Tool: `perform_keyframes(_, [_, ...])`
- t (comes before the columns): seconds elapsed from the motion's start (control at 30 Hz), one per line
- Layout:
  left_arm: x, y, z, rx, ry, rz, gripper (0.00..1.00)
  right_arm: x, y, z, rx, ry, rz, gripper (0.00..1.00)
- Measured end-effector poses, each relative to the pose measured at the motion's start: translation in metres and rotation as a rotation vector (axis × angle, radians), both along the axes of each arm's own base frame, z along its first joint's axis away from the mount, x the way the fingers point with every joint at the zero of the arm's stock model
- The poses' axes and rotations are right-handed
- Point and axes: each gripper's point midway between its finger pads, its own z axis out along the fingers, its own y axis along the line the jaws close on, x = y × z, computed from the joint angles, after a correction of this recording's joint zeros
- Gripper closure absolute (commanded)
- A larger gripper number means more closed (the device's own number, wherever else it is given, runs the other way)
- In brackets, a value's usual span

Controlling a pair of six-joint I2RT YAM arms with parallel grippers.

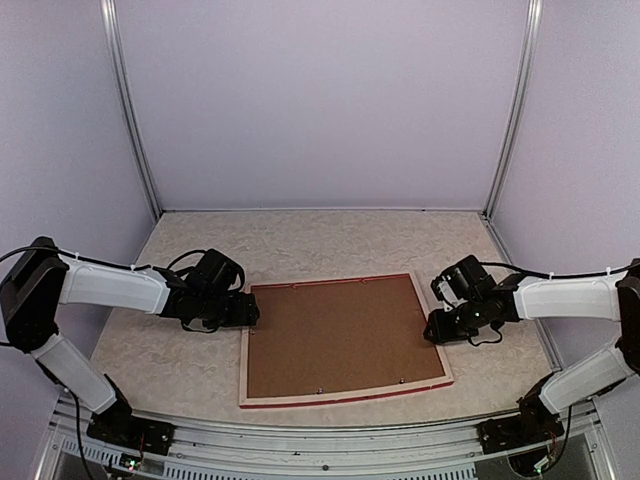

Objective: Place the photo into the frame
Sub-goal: Press the fastener onto the backboard.

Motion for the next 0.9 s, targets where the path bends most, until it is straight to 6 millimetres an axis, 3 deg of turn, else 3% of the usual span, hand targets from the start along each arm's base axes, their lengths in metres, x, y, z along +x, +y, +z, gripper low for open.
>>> perform_keyframes(0.17, [0.0000,-0.0001,0.0000,0.000,0.000,0.000,0.26,-0.0006,-0.0008,-0.0118,-0.022,0.026,0.006,0.64])
perform_keyframes(0.9, [-0.0056,-0.0011,-0.0051,0.006,0.012,-0.012,0.26,0.0060,0.0012,-0.0119,0.011,-0.002,0.011,0.82])
